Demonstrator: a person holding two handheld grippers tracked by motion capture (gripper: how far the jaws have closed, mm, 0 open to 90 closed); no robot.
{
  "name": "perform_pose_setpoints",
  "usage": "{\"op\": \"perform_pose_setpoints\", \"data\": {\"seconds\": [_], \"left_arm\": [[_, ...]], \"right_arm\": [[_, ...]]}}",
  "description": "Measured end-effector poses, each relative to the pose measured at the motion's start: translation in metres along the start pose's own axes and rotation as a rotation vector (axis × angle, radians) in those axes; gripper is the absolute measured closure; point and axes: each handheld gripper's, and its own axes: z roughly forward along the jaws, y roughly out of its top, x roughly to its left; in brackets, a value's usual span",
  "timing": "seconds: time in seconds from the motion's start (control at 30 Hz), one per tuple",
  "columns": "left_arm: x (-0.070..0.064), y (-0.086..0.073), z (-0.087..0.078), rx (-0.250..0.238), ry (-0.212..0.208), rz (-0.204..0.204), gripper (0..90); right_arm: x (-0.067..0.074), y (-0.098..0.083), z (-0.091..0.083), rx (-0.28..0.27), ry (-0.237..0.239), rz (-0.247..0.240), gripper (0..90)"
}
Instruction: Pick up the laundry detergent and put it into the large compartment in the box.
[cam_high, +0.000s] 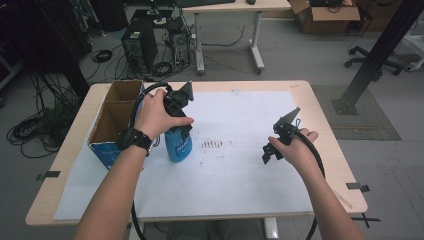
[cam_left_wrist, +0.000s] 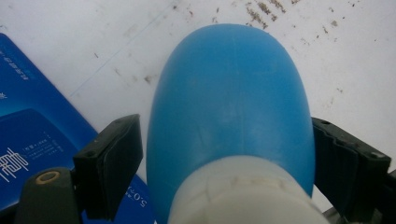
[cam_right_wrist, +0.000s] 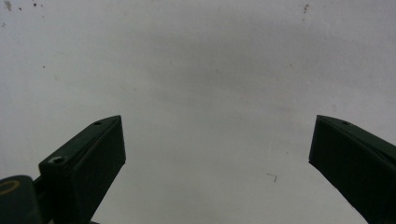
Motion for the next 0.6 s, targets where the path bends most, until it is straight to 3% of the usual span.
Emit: {"op": "perform_pose_setpoints", "data": {"seconds": [0.6], "left_arm": [[0.0001, -0.0011, -0.0018, 0.004, 0.005, -0.001, 23.6]], "right_arm": [[0.0006, -0.0005, 0.0012, -0.001, 0.003, -0.005, 3.9]]}}
